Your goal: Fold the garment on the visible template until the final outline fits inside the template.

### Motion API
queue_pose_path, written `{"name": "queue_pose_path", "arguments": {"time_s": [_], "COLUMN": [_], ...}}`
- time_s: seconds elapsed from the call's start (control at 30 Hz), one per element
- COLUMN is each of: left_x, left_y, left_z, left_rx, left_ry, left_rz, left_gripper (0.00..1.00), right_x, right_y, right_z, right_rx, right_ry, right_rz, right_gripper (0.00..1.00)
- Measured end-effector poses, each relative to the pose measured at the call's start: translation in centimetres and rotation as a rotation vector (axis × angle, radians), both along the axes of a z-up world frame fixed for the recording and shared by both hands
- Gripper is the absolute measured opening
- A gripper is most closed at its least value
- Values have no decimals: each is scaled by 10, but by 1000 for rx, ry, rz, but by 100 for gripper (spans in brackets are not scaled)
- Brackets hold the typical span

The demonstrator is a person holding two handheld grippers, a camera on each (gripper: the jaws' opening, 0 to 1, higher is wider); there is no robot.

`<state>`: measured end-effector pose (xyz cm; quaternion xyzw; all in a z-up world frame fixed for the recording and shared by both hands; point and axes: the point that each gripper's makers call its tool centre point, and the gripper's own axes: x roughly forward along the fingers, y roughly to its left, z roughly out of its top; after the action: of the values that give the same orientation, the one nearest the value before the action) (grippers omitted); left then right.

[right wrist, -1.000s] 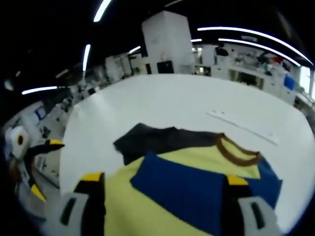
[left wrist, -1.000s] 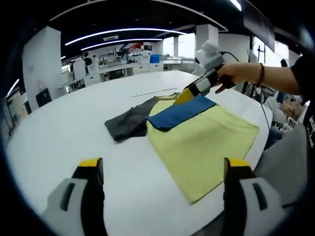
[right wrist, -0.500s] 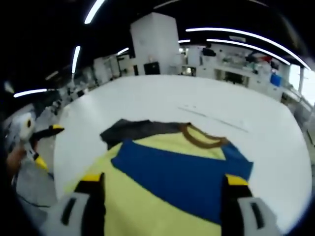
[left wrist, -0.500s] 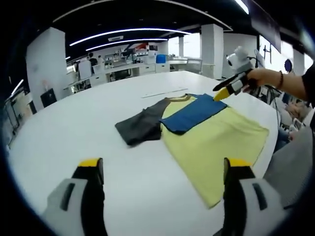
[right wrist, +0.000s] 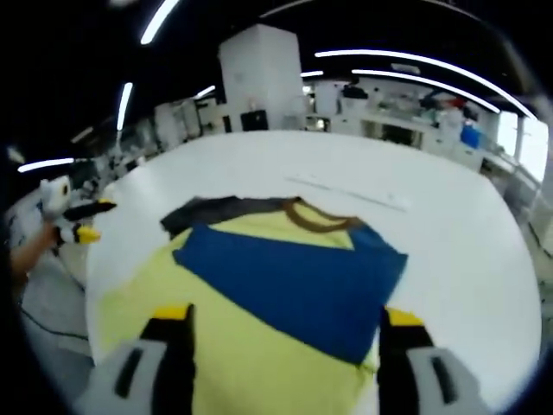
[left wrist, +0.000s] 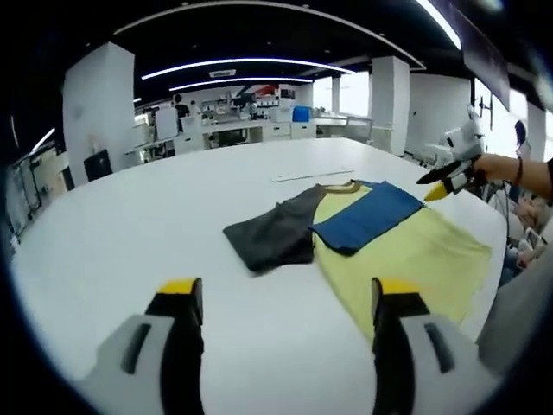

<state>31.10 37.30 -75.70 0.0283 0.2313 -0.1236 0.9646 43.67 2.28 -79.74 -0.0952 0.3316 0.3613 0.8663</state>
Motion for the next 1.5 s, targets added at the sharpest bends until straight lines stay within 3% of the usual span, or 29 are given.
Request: {"name": "queue_pose_path", "arguments": {"time_s": [0.2, 0.43, 0.57, 0.73, 0.87, 1.23, 1.5], "left_x": [20, 36, 45, 59, 67, 83, 93], "left_y": [15, 12, 12, 16, 25, 28, 25], "left_z": [-10, -19, -33, -50, -61, -77, -84], "left_rx": [4, 7, 31, 13, 33, -19, -49], "left_ry": [21, 8, 32, 47, 71, 79, 84], "left_rz": [9, 8, 8, 10, 23, 68, 74], "left_gripper": [66, 49, 44, 34, 29, 18, 9], "right_x": [-2, 0, 5, 11, 10, 13, 15], "right_y": [-25, -44, -52, -58, -59, -61, -64], "right_z": [-17, -28, -34, -39, -48, -47, -49], "right_rx": [-9, -43, -46, -41, -33, -10, -16], "right_ry": [7, -26, -45, -50, -44, -54, -66], "right_rz": [-40, -77, -90, -140, -149, -167, -188], "right_gripper": [65, 38, 33, 23, 21, 14, 1]}}
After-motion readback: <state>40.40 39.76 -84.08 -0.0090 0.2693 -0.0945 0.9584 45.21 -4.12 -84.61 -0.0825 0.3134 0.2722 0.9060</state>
